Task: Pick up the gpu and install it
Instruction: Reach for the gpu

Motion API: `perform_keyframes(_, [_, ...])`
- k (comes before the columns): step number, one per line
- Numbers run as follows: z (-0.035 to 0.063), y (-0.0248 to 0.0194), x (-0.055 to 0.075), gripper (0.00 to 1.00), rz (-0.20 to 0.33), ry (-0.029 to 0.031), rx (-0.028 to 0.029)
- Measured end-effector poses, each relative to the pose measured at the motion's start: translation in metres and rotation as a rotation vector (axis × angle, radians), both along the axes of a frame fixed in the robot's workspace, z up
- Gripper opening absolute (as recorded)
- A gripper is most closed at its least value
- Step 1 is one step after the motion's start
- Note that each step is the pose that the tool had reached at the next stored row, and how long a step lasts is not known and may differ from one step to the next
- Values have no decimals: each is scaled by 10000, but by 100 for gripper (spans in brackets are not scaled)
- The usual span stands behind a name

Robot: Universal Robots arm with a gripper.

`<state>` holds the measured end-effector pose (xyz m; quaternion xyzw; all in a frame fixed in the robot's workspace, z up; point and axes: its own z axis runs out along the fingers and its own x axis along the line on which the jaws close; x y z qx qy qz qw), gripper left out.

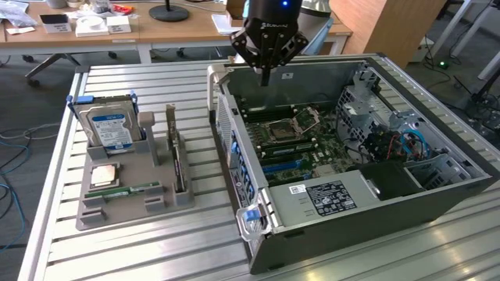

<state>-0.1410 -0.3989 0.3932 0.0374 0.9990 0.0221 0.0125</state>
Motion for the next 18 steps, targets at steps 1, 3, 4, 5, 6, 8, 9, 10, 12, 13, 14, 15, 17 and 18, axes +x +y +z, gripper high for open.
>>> perform_keyframes(1, [0,0,-3,11,0,0,0])
perform_keyframes(3, [0,0,-9,11,-1,0,0])
perform_keyframes(4, [0,0,-12,11,-1,0,0])
perform_keyframes(5, [0,0,-15,11,-1,0,0])
perform_keyframes(6, [0,0,-19,11,-1,0,1])
perform_keyframes(8, [0,0,-27,11,-1,0,1])
perform_keyframes(9, [0,0,-31,11,-1,0,0])
perform_keyframes(10, [0,0,-35,11,-1,0,0])
perform_keyframes(12, [0,0,-43,11,-1,0,0])
perform_keyframes(13, [0,0,-48,11,0,0,0])
perform_keyframes(14, [0,0,-53,11,0,0,0])
perform_keyframes(15, [0,0,-57,11,-1,0,0])
perform_keyframes(17, [0,0,-66,11,-1,0,0])
perform_keyframes(18, [0,0,-70,11,0,0,0])
